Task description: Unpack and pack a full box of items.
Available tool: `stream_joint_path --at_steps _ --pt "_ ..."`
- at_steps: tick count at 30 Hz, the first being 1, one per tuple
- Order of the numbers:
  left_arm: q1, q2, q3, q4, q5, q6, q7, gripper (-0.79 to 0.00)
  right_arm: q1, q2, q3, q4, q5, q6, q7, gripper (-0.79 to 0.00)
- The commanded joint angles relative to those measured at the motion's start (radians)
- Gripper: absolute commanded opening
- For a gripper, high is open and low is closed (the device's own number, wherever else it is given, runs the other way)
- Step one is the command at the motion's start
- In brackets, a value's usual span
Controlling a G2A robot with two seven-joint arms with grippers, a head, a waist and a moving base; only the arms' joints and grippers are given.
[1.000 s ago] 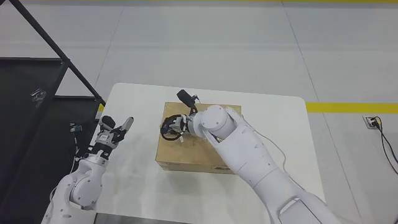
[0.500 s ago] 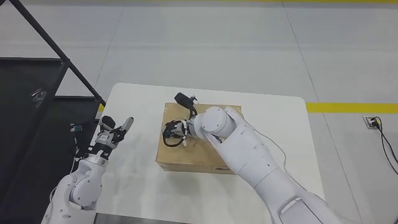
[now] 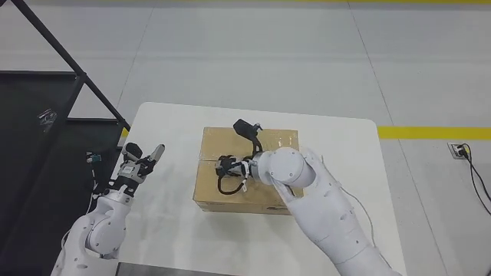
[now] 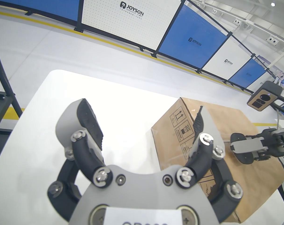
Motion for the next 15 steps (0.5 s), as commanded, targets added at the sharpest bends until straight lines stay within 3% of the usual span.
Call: stream_joint_path --at_steps 1,10,15 --pt "0.000 0.000 0.000 0.000 0.000 0.000 0.000 0.000 -0.031 0.010 0.024 -0.047 -0.015 0.024 0.012 -0.785" --pt "0.000 0.000 0.000 0.000 0.000 0.000 0.000 0.000 -0.104 0.043 0.106 -0.131 -0.100 0.179 -0.004 -0.785" --pt "0.000 0.000 0.000 0.000 0.000 0.000 0.000 0.000 -0.126 0.052 0.140 -0.148 -0.095 0.207 -0.032 -0.785"
